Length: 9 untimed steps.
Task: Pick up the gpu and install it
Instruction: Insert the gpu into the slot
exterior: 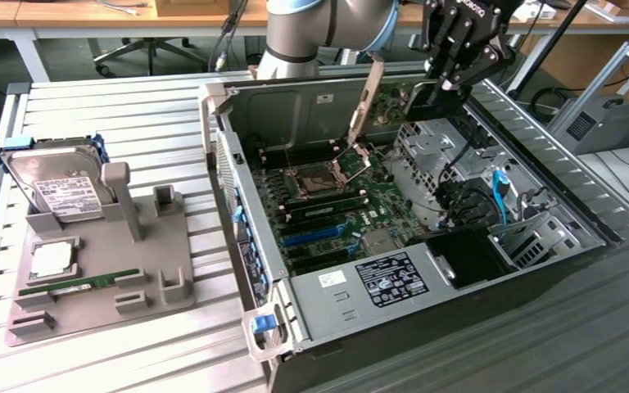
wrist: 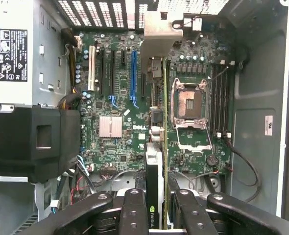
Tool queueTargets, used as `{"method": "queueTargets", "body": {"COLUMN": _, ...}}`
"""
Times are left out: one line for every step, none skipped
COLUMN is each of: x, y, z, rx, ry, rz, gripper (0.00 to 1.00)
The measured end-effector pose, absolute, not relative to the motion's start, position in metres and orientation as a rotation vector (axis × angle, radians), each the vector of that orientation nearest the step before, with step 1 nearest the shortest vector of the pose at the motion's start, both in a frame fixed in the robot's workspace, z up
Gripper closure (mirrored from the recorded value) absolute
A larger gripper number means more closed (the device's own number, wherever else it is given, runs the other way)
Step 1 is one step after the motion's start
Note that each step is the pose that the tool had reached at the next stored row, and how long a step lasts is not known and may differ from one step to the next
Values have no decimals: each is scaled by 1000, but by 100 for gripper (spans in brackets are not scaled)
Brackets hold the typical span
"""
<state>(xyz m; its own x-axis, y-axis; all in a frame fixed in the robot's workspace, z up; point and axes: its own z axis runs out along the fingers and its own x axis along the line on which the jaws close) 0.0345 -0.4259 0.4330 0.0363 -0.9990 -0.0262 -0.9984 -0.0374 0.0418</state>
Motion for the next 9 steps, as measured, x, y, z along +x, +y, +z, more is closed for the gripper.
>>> {"method": "queueTargets", "body": {"x": 34, "y": -426, "z": 433, "rx": 2256, "ry": -2174, "rz": -69, "gripper": 73}}
{"method": "queueTargets", "body": {"x": 34, "y": -426, "z": 433, "rx": 2262, "ry": -2178, "rz": -59, "gripper": 73}}
{"method": "queueTargets", "body": {"x": 34, "y": -426, "z": 433, "rx": 2266, "ry": -2181, "rz": -51, "gripper": 73}}
{"method": "queueTargets", "body": {"x": 33, "y": -426, "z": 433, "rx": 2270, "ry": -2185, "rz": -43, "gripper": 73}}
{"method": "queueTargets", "body": {"x": 32, "y": -426, "z": 433, "rx": 2271, "ry": -2186, "rz": -40, "gripper": 73}}
{"method": "queueTargets", "body": {"x": 31, "y": -426, "z": 432, "rx": 2271, "ry": -2187, "rz": -40, "gripper": 73}}
{"method": "queueTargets", "body": {"x": 30, "y": -426, "z": 432, "rx": 2266, "ry": -2192, "rz": -40, "gripper": 73}}
{"method": "queueTargets", "body": {"x": 30, "y": -426, "z": 432, "rx": 2261, "ry": -2197, "rz": -40, "gripper": 73}}
{"method": "queueTargets", "body": {"x": 29, "y": -426, "z": 432, "rx": 2254, "ry": -2204, "rz": -40, "gripper": 73}}
